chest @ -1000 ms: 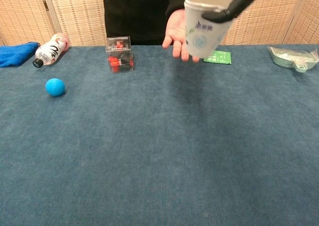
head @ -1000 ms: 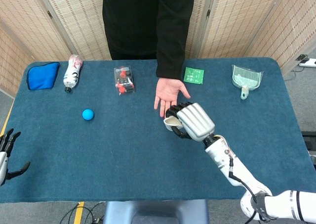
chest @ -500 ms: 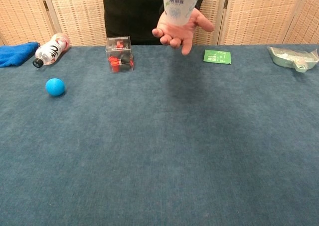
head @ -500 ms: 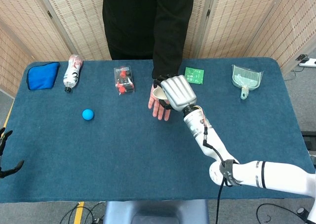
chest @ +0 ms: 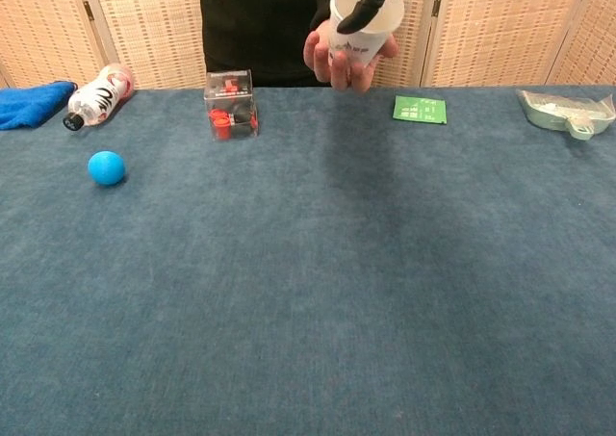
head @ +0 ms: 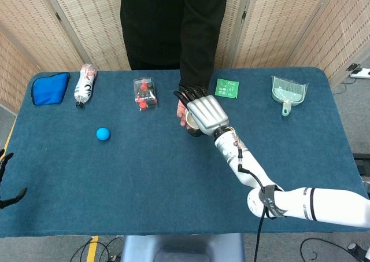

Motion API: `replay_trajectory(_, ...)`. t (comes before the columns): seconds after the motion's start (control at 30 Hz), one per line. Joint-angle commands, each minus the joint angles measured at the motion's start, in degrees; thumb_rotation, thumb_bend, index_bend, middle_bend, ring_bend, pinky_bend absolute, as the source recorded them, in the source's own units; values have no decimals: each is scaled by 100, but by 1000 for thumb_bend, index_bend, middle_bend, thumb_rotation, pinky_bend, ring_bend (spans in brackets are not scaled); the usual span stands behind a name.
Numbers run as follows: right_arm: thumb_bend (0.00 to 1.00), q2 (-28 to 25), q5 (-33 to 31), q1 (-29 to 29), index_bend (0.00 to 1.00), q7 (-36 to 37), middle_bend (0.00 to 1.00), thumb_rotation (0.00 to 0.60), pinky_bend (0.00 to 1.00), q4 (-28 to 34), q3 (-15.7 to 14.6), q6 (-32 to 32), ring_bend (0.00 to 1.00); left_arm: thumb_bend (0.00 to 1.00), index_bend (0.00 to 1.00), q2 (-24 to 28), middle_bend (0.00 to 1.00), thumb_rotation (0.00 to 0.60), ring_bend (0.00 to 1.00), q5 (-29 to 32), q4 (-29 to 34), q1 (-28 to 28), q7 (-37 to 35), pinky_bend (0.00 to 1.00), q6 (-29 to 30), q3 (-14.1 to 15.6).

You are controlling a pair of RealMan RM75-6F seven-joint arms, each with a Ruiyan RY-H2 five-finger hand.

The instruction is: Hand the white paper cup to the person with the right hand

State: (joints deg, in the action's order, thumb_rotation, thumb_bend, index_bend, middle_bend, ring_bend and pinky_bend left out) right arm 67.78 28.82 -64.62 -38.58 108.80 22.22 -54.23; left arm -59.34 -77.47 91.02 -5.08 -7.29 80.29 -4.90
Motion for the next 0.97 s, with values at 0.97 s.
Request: replay_trajectory(0.97, 157, 21, 6542, 5580, 0, 3369, 0, 600, 0, -1967, -2980, -4045, 0, 316, 87, -469, 0, 600, 4, -991, 19, 33, 952, 251, 611, 259)
